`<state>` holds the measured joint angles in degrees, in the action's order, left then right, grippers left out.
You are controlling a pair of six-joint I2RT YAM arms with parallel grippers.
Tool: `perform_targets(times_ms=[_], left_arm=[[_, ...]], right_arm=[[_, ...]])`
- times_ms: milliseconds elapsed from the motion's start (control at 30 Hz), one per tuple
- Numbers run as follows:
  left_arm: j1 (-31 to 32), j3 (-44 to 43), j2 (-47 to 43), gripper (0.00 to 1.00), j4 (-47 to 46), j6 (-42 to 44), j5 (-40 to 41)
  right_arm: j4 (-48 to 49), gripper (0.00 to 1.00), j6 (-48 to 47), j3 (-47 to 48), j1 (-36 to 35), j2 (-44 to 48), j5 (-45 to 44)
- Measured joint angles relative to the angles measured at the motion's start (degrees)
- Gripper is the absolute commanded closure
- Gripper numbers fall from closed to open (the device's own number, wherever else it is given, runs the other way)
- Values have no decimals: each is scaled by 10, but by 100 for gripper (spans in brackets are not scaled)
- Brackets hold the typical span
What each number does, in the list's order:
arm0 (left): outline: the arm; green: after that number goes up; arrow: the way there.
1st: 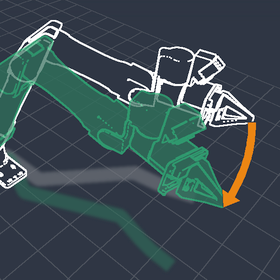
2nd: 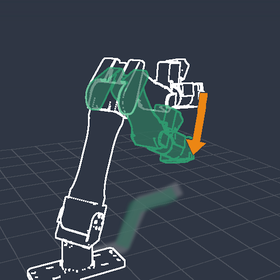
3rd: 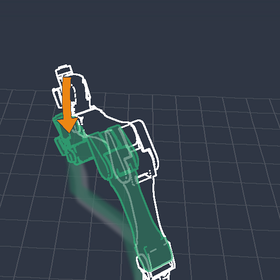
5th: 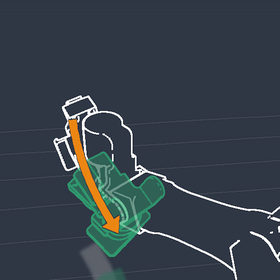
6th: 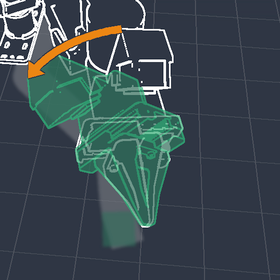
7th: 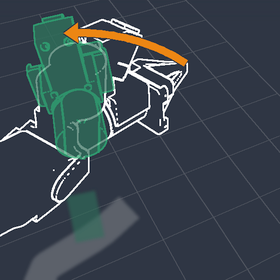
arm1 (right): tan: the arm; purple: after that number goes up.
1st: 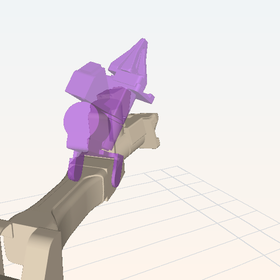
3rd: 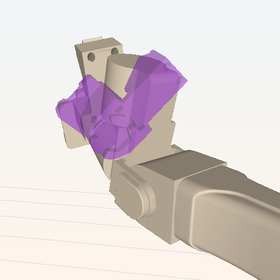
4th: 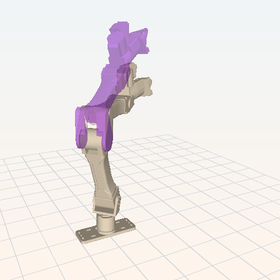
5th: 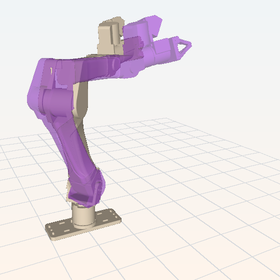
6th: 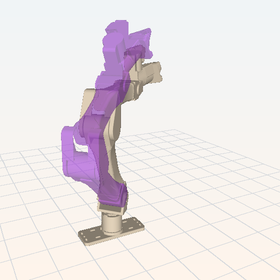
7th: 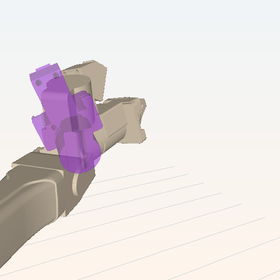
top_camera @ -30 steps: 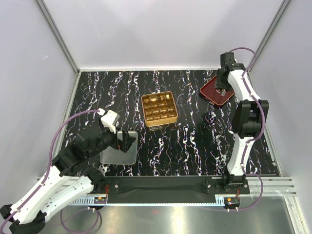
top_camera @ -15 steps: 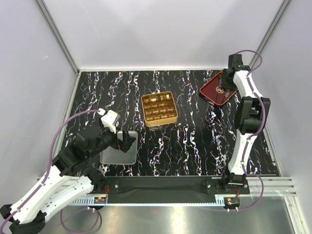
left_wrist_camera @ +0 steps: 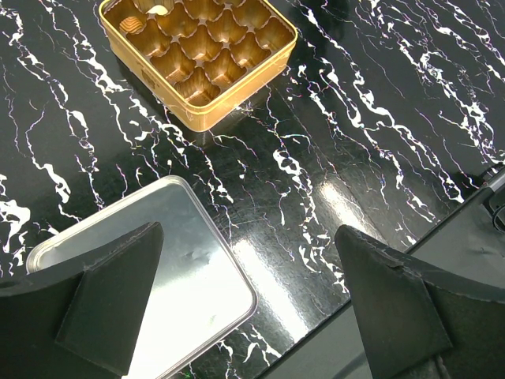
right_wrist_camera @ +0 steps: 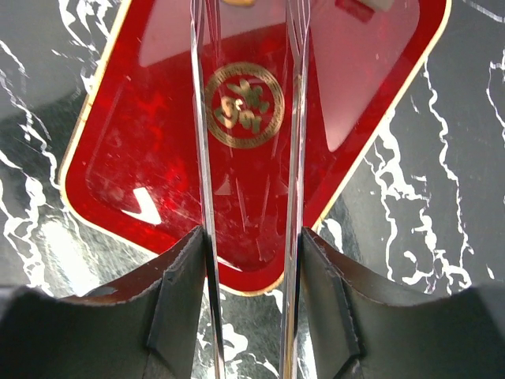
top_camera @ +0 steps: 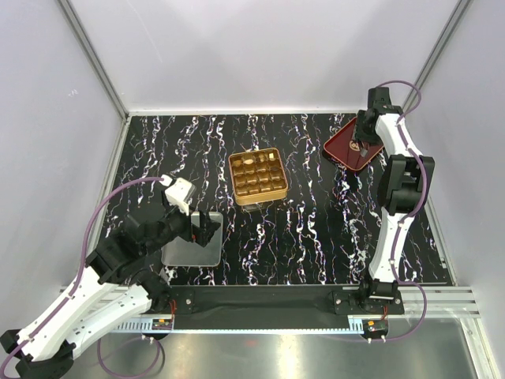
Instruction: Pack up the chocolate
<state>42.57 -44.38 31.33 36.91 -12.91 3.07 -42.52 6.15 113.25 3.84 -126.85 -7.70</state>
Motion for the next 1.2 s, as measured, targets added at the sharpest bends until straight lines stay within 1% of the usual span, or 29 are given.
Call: perform_targets(times_ms=[133,400,600,833,1000,1200], left_arm=[[0,0,0,1,1,0,0],[0,0,0,1,3,0,1],[0,0,0,1,3,0,1],[0,0,0,1,3,0,1],[0,0,-1,1,3,0,1],[0,0,-1,1,3,0,1]], right_arm=[[7,46,0,14,0,-10,8],[3,50,5,24,0,-32,14],[-6,55,10,29,0,-34,14],[-17,57,12,30,0,-34,14],[-28,60,12,30,0,-34,14],[-49,62,12,32,0,-34,14]])
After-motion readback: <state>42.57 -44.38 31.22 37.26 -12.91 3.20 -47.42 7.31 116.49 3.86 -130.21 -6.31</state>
